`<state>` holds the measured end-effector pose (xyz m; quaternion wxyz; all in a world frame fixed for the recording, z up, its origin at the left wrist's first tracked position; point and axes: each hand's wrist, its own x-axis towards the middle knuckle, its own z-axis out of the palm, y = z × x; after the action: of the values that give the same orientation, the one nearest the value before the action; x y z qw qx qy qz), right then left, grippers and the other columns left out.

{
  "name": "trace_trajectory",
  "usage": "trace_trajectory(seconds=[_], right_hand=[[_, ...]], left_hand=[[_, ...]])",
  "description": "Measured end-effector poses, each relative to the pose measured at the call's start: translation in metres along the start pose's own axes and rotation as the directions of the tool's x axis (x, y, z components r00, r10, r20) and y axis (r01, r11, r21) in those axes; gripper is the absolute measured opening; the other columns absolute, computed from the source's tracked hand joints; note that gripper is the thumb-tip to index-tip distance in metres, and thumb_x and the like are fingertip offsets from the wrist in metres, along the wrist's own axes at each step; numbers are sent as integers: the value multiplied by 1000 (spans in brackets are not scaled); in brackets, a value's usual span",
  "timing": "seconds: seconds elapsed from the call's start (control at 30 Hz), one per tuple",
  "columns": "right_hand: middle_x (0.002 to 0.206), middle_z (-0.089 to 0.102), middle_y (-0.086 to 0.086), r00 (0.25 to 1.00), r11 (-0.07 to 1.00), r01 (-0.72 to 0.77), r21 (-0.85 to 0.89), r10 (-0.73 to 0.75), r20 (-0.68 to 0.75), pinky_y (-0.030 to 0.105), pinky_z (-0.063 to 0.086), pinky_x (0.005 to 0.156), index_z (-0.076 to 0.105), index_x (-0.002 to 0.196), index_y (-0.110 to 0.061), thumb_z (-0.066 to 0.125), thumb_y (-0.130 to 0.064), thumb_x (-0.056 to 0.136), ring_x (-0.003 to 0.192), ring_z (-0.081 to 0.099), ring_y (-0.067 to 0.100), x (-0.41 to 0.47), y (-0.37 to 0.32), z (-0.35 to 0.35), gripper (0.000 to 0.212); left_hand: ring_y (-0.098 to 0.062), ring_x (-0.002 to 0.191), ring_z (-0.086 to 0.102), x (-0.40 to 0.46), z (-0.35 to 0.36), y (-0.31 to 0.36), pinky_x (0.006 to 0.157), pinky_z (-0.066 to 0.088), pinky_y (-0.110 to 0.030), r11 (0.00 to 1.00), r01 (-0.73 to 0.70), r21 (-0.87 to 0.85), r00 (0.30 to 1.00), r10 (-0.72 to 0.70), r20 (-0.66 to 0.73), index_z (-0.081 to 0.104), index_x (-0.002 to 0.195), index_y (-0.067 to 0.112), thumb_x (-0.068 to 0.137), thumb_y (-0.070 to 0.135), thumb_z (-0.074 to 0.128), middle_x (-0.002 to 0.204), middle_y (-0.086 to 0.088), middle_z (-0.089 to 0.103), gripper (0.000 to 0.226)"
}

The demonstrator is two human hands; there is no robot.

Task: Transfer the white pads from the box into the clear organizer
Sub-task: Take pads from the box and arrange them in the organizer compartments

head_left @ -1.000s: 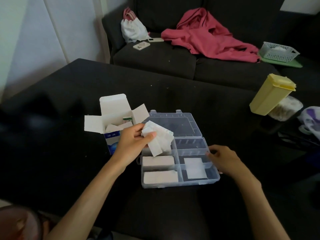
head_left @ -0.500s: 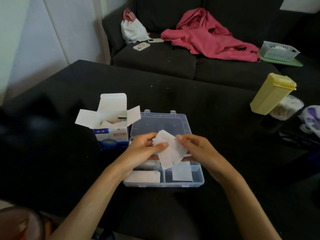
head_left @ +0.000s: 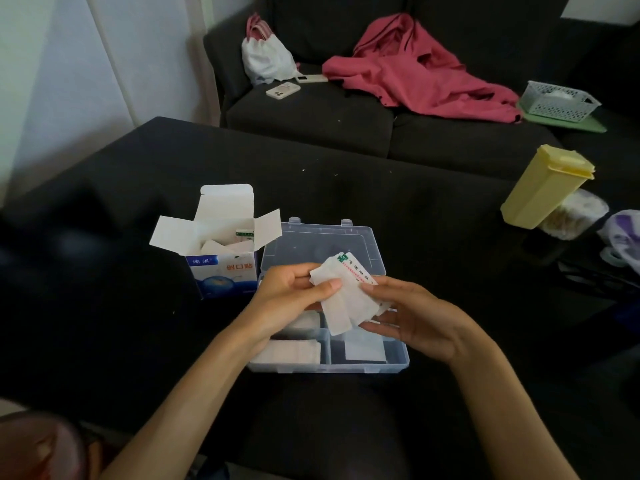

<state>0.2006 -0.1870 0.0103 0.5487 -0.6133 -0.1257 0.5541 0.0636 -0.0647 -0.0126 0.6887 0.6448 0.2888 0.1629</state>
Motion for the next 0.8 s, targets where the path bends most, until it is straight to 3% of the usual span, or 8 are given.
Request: trace_trajectory(seconds=[0.1, 0.3, 0.37, 0.43, 0.53, 0.7, 0.8], right_hand=[[90, 73, 11, 998, 991, -44, 127, 37, 58, 37, 59, 69, 67, 100, -11, 70, -15, 71, 92, 69, 27, -2, -2, -4, 30], [92, 73, 11, 994, 988, -24, 151, 7, 114, 38, 59, 69, 71, 93, -11, 68, -16, 71, 91, 70, 27, -3, -3, -6, 22], [96, 71, 7, 992, 990, 123, -75, -121, 29, 29, 59, 65, 71, 92, -14, 66, -18, 79, 88, 70, 16, 0, 0, -4, 15], [97, 68, 0, 935, 879, 306, -365, -350, -58, 20, 56, 63, 68, 92, -21, 61, -20, 85, 85, 69, 5, 2, 2, 1, 10], [94, 67, -7, 867, 799, 432, -419, -496, -52, 18, 55, 63, 65, 95, -23, 58, -19, 87, 86, 68, 2, 3, 3, 4, 11], [91, 71, -3, 927, 856, 359, -372, -373, 36, 21, 56, 64, 66, 94, -19, 63, -19, 83, 85, 70, 10, -1, 1, 2, 12], [93, 72, 0, 966, 946, 257, -197, -246, 79, 25, 58, 67, 70, 95, -15, 67, -21, 75, 89, 70, 15, -2, 0, -2, 21]], left_hand=[[0, 87, 68, 1, -5, 4, 66, 54, -17, 1000, -18, -1, 999, 18, 29, 65, 99, 32, 82, 17, 68, 91, 17, 72, 23], [-7, 97, 68, 0, -12, 5, 78, 57, -25, 999, -43, 26, 996, 41, 81, 63, 113, 25, 82, 20, 67, 106, 7, 70, 32], [-6, 96, 68, 1, -12, 3, 79, 57, -25, 998, -47, 46, 996, 43, 81, 64, 113, 26, 83, 19, 67, 106, 9, 70, 31], [-2, 90, 68, 2, -11, 1, 72, 56, -20, 998, -45, 53, 998, 42, 57, 65, 103, 32, 84, 17, 66, 98, 15, 71, 25], [-2, 86, 69, 4, -11, -1, 69, 56, -19, 1000, -22, 17, 1000, 22, 11, 64, 94, 34, 84, 17, 66, 90, 17, 72, 20], [-3, 89, 69, 3, -11, -1, 72, 56, -21, 999, -8, 33, 1000, 8, 19, 65, 102, 31, 85, 19, 66, 97, 13, 72, 21], [-4, 91, 68, 1, -11, 4, 70, 55, -19, 1000, -19, 6, 996, 18, 82, 64, 107, 26, 85, 19, 64, 98, 11, 72, 24]])
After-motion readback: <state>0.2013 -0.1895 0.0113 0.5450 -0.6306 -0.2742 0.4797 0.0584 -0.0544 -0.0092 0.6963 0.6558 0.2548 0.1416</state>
